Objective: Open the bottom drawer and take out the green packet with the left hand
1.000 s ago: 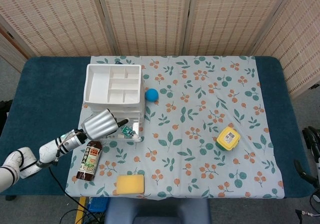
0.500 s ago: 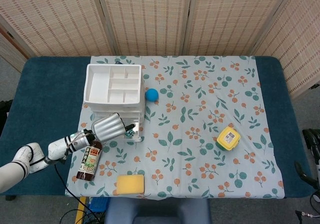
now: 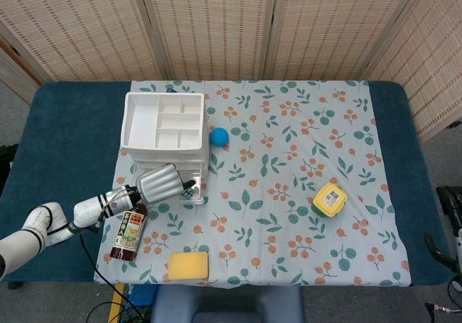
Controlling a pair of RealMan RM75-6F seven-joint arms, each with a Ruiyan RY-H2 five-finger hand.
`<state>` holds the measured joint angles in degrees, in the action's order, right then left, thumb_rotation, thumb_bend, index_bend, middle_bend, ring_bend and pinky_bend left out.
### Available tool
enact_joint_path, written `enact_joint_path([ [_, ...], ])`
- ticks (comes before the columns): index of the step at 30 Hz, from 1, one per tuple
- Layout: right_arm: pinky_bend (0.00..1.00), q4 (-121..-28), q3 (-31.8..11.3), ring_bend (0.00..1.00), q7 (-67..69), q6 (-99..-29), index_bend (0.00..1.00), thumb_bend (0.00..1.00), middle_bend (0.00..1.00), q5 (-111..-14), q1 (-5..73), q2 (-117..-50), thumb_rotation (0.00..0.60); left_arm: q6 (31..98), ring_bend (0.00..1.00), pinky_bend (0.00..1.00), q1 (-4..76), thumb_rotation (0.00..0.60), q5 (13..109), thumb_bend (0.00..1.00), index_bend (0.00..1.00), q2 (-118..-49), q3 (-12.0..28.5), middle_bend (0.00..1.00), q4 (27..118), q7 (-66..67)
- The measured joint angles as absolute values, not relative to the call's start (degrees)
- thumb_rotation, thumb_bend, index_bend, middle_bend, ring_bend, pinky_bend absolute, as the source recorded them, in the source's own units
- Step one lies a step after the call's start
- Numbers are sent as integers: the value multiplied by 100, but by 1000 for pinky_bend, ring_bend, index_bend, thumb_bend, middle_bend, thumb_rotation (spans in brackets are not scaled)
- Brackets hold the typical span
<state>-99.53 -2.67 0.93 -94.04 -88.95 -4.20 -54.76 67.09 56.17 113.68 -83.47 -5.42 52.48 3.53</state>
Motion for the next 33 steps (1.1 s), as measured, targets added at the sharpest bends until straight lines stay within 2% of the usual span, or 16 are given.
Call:
enact_joint_path([
  [15, 0, -9978, -280, 0, 48, -9361, 0, 362, 68, -8865, -404, -5492, 600, 6624, 1000, 1000, 5721, 600, 11293, 285, 321, -8506, -722, 894, 5059, 239],
  [33, 0, -9899, -289, 0, 121, -9329, 0, 362, 68, -8806, -409, -5532, 600, 6248, 1000, 1000, 5881, 600, 11135, 285, 344, -8514, -791, 895, 5281, 481],
])
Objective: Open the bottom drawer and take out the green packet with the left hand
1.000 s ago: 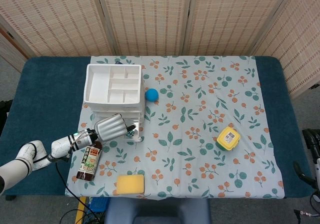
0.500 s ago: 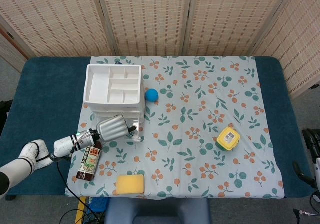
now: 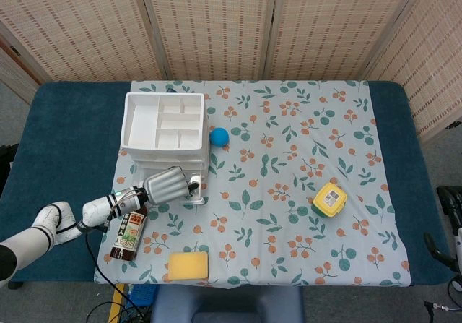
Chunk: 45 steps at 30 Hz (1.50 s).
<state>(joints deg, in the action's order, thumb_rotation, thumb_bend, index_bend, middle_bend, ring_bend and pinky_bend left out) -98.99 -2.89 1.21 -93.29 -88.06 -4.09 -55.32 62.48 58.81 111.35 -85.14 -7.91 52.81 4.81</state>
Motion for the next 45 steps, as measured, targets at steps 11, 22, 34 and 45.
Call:
enact_joint_path([
  [11, 0, -9863, -303, 0, 161, -9327, 0, 362, 68, -8797, -403, -5553, 600, 6166, 1000, 1000, 5936, 600, 11085, 285, 369, -8499, -811, 894, 5398, 627],
  [22, 0, -9840, -312, 0, 184, -9316, 0, 363, 67, -8773, -402, -5564, 600, 6053, 1000, 1000, 5973, 600, 11012, 285, 386, -8546, -816, 895, 5408, 716],
  [34, 0, -9836, -320, 0, 187, -9324, 0, 364, 68, -8773, -402, -5568, 600, 6008, 1000, 1000, 5990, 600, 10955, 285, 448, -8558, -822, 894, 5446, 754],
  [45, 0, -9837, -329, 0, 184, -9340, 0, 364, 68, -8777, -405, -5569, 600, 5995, 1000, 1000, 5993, 600, 10879, 284, 472, -8542, -797, 895, 5505, 727],
])
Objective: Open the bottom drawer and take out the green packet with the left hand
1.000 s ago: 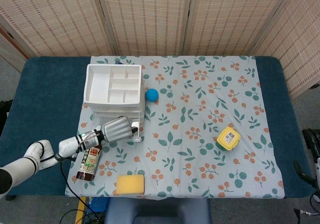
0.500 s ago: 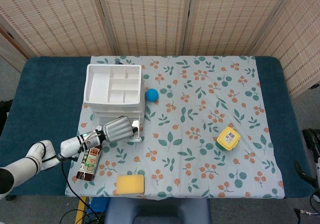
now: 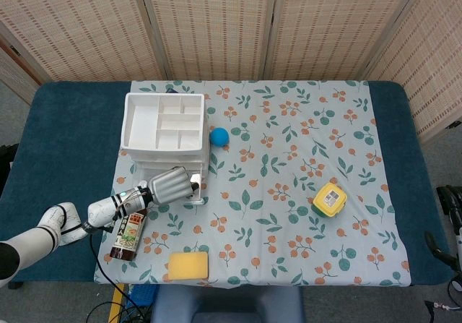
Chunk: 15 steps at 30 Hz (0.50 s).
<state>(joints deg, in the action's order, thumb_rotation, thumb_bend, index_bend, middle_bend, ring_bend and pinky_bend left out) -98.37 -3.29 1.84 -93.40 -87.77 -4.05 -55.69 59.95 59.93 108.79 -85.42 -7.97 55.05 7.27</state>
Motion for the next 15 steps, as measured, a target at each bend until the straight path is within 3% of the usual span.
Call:
enact_joint_path([
  [15, 0, -9804, -333, 0, 236, -9383, 0, 364, 68, -8821, -412, -5581, 600, 6274, 1000, 1000, 5822, 600, 10699, 284, 489, -8270, -670, 895, 5844, 763],
])
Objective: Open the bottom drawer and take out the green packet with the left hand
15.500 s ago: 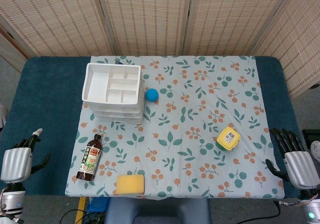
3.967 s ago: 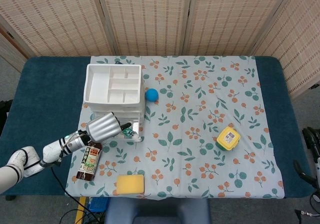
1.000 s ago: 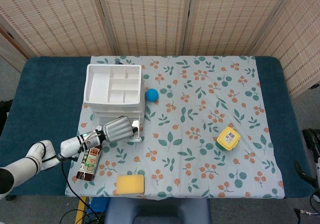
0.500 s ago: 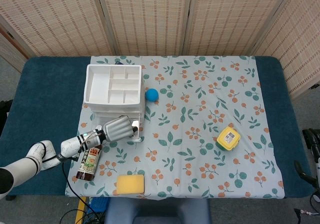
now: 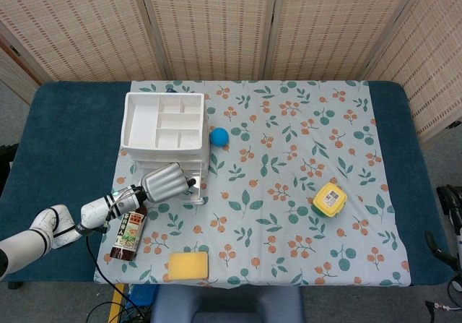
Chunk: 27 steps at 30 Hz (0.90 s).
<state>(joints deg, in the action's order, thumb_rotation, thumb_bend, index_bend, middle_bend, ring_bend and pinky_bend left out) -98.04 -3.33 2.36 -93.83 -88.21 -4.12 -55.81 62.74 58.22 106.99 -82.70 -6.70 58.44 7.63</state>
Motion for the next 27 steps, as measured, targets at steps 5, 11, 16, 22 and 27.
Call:
enact_joint_path([
  [5, 0, -9786, -332, 0, 261, -9412, 0, 364, 67, -8867, -412, -5587, 600, 6411, 1000, 1000, 5705, 600, 10634, 284, 496, -8091, -619, 895, 6091, 853],
  [11, 0, -9761, -331, 0, 299, -9431, 0, 364, 68, -8905, -408, -5589, 600, 6617, 1000, 1000, 5489, 600, 10505, 284, 497, -7873, -550, 895, 6396, 921],
  [16, 0, -9743, -334, 0, 324, -9432, 0, 364, 68, -8927, -397, -5586, 600, 6780, 1000, 1000, 5285, 600, 10379, 284, 496, -7656, -482, 895, 6623, 967],
  [22, 0, -9721, -339, 0, 358, -9455, 0, 364, 68, -8957, -390, -5590, 600, 7028, 1000, 1000, 5004, 600, 10269, 284, 494, -7403, -435, 895, 6926, 1022],
  [27, 0, -9703, -342, 0, 369, -9461, 0, 364, 68, -8985, -378, -5594, 600, 7267, 1000, 1000, 4675, 600, 10159, 284, 493, -7225, -427, 895, 7115, 1079],
])
